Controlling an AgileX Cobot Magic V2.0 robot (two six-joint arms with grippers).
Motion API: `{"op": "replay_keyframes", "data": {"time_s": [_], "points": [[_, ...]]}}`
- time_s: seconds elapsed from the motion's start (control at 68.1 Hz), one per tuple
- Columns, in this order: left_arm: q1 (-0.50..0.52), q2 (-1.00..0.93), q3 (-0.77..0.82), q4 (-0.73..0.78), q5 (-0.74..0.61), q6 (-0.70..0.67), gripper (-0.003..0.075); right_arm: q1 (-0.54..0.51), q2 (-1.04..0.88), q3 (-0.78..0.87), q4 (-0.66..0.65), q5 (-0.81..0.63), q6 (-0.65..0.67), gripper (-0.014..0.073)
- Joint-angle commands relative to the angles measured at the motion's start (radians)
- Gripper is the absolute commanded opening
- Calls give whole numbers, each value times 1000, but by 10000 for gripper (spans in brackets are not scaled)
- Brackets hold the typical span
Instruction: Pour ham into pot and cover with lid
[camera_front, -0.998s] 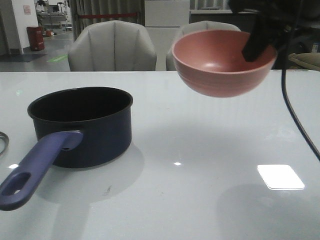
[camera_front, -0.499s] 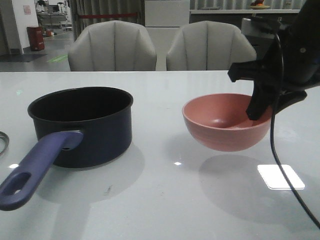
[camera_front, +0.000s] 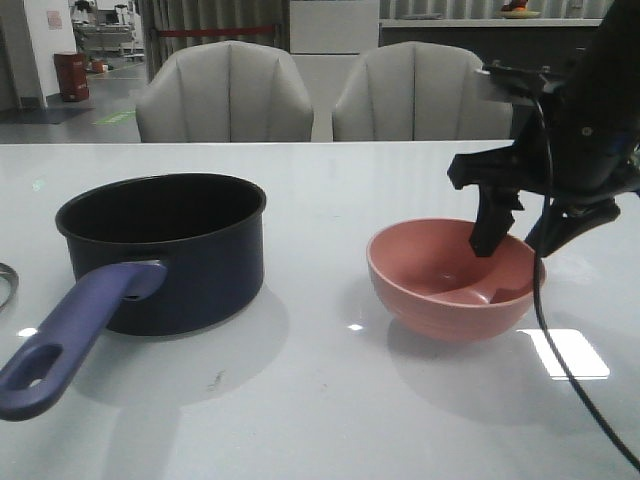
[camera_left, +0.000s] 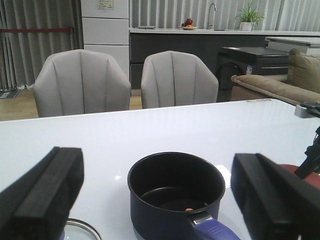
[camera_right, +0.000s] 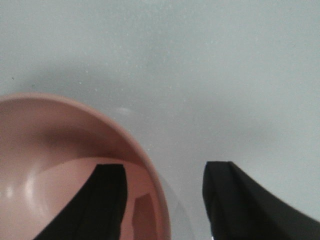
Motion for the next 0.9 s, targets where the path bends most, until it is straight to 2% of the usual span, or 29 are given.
{"op": "replay_keyframes", "data": {"time_s": [0.0, 0.161, 0.338, 0.558, 0.734, 0.881], "points": [[-7, 14, -26, -5, -78, 2, 636, -8, -114, -37, -46, -23, -15, 477], [-7, 14, -26, -5, -78, 2, 636, -8, -284, -14, -79, -33, -15, 477], [-7, 14, -26, -5, -78, 2, 636, -8, -492, 69, -79, -109, -16, 477], [-7, 14, -26, -5, -78, 2, 636, -8, -747, 252, -79, -235, -22, 476], [-7, 14, -26, -5, -78, 2, 636, -8, -955, 438, -84, -364, -87, 475], [-7, 14, -26, -5, -78, 2, 636, -8, -1145, 583, -84, -403, -91, 475]]}}
